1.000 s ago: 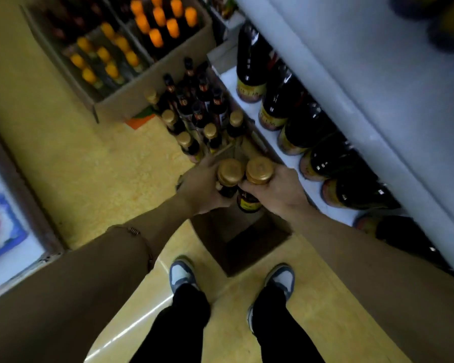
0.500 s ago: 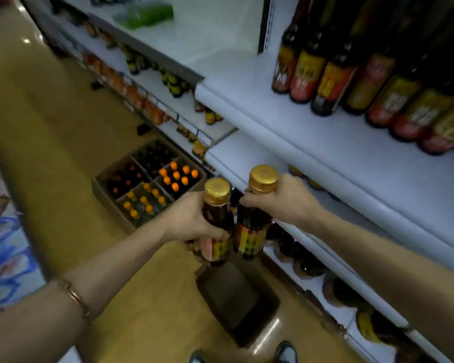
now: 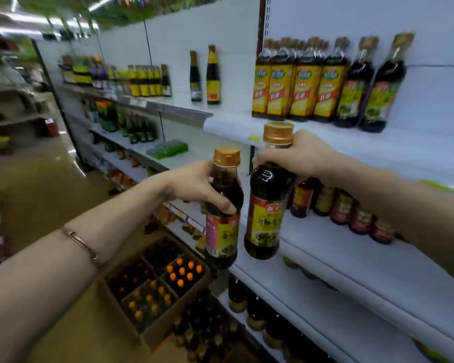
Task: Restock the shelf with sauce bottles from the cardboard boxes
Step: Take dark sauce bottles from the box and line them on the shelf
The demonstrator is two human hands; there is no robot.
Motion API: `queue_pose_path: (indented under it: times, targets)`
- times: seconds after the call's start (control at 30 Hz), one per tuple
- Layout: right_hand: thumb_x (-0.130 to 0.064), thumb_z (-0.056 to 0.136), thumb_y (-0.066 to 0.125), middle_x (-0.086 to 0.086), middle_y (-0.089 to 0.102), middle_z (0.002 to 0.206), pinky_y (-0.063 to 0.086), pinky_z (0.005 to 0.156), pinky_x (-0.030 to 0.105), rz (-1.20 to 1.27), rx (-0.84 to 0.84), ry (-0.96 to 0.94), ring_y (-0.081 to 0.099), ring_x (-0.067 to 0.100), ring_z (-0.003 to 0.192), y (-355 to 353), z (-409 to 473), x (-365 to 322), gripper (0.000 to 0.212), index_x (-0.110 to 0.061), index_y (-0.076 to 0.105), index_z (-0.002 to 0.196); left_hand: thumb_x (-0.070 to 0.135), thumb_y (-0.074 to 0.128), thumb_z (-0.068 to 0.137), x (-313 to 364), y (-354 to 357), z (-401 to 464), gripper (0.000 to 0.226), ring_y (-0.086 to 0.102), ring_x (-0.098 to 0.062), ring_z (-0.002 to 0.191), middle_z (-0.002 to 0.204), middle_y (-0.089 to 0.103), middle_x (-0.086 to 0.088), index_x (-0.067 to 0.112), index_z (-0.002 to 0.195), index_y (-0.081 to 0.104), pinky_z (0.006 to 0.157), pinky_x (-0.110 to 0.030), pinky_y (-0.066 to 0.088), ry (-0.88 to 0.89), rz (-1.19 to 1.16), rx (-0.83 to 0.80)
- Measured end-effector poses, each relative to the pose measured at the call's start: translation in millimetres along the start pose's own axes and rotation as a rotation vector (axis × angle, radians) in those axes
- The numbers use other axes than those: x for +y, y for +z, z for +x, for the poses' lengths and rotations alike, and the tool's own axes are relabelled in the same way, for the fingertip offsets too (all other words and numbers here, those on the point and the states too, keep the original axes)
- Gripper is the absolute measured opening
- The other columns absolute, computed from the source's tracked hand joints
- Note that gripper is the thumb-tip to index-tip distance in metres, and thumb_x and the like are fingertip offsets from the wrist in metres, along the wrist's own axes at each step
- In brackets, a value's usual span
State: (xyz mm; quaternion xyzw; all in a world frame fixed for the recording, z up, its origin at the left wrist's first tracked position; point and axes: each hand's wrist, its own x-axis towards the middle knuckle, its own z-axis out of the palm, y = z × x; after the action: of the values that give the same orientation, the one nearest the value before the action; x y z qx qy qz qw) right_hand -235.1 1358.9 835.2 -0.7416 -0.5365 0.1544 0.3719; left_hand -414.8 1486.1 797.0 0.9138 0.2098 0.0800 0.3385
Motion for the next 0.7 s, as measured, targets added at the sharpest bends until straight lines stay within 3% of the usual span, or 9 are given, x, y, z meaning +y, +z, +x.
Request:
queue_pose_path:
  times: [0.13, 0.23, 0.37, 0.47, 0.7]
  targets:
    - [-0.043, 0.073, 0.076, 0.014, 0.072, 0.093, 0.062, 0.059, 0.039, -0.021, 0.021, -0.023, 0.070, 0.021, 0.077, -30.5, 4.8, -30.9, 0.049, -0.001, 0.070, 0.097, 0.043, 0.087, 0.049, 32.3, -32.0, 5.9, 0.066, 0.068, -0.013, 0.099, 0.105, 0.071, 0.007, 0.025, 0.108, 0.064, 0.082, -0.040, 0.058, 0.022, -0.031, 0.024]
    - [-0.046, 0.071, 0.076, 0.014, 0.073, 0.091, 0.062, 0.057, 0.042, -0.027, 0.051, -0.029, 0.073, 0.025, 0.071, -52.6, 9.2, -49.1, 0.053, 0.001, 0.069, 0.095, 0.028, 0.090, 0.058, 55.5, -54.8, 14.5, 0.054, 0.068, -0.015, 0.099, 0.102, 0.071, 0.006, 0.024, 0.105, 0.064, 0.082, -0.042, 0.058, 0.034, -0.020, 0.033]
    - [-0.048, 0.070, 0.077, 0.014, 0.071, 0.084, 0.062, 0.057, 0.043, -0.051, 0.120, -0.017, 0.073, 0.027, 0.064, -83.3, 18.4, -67.5, 0.052, 0.000, 0.064, 0.085, 0.029, 0.091, 0.055, 82.3, -82.4, 30.4, 0.062, 0.068, -0.019, 0.102, 0.107, 0.071, 0.001, 0.022, 0.110, 0.063, 0.085, -0.046, 0.057, 0.058, -0.005, 0.072]
    - [-0.051, 0.072, 0.075, 0.011, 0.070, 0.081, 0.062, 0.056, 0.040, -0.097, 0.183, -0.024, 0.072, 0.025, 0.061, -108.6, 22.4, -78.6, 0.049, -0.004, 0.063, 0.082, 0.017, 0.087, 0.066, 104.3, -98.4, 46.1, 0.048, 0.068, -0.018, 0.099, 0.105, 0.071, 0.001, 0.021, 0.108, 0.063, 0.083, -0.046, 0.058, 0.101, 0.014, 0.068]
    - [-0.047, 0.075, 0.074, 0.010, 0.070, 0.085, 0.062, 0.060, 0.044, -0.110, 0.297, -0.014, 0.072, 0.027, 0.065, -170.6, 51.3, -83.7, 0.044, -0.008, 0.064, 0.094, 0.023, 0.084, 0.063, 154.6, -117.7, 100.3, 0.048, 0.071, -0.016, 0.091, 0.100, 0.073, 0.003, 0.026, 0.106, 0.062, 0.074, -0.043, 0.060, 0.247, 0.018, 0.078]
